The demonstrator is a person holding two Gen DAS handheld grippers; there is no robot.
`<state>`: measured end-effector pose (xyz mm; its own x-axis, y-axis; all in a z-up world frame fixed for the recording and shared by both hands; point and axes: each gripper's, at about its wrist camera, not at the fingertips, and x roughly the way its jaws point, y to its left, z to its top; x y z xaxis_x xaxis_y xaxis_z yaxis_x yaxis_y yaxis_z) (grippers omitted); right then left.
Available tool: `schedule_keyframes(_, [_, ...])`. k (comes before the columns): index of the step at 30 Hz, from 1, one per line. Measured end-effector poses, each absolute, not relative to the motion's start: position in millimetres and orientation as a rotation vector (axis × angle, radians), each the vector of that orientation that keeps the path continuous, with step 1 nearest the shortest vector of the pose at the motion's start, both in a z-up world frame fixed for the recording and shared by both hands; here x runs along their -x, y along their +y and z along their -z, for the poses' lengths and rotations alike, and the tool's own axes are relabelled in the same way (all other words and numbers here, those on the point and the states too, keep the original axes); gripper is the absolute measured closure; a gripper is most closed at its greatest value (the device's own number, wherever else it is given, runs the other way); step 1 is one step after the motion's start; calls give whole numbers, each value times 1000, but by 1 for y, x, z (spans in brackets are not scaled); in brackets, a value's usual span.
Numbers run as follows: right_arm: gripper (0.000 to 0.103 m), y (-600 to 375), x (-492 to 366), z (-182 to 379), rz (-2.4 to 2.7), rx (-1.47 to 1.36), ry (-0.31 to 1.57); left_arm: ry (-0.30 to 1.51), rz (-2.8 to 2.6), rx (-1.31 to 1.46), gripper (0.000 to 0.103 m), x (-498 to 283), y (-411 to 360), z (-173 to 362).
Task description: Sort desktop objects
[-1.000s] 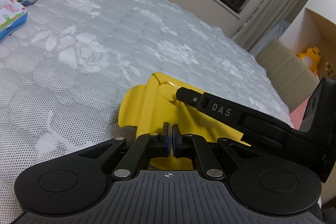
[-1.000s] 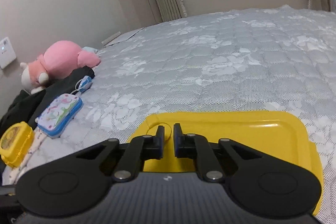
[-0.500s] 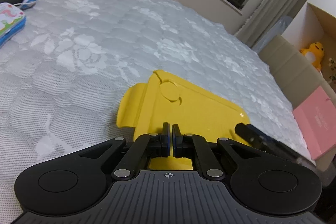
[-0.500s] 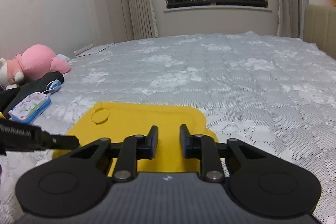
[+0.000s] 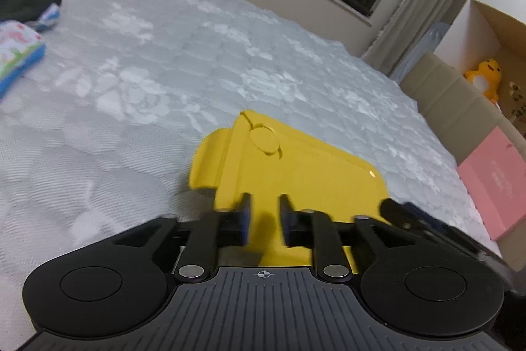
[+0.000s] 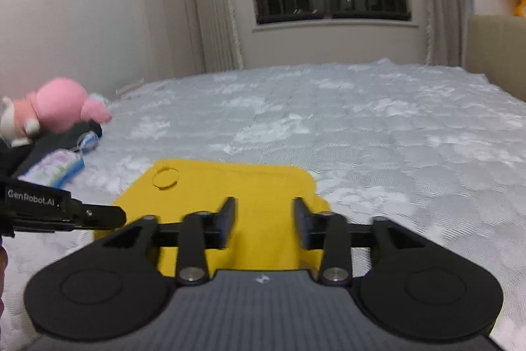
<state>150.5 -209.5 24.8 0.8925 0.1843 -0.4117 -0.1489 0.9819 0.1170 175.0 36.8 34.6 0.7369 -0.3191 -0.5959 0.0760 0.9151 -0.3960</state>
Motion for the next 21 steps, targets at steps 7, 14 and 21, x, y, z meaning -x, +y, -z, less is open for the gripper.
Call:
schedule_keyframes(7, [13,-217,-63,-15,-120,-83,386,707,233,266,36,-102,32,-36])
schedule_keyframes(14, [3,-219,-1,0,-60,-161,370,578,196,195,6,-40,27,-27])
schedule_keyframes(21, [0,-213,26,12,46,-167,295,516,121,112,0,-23,18,-16])
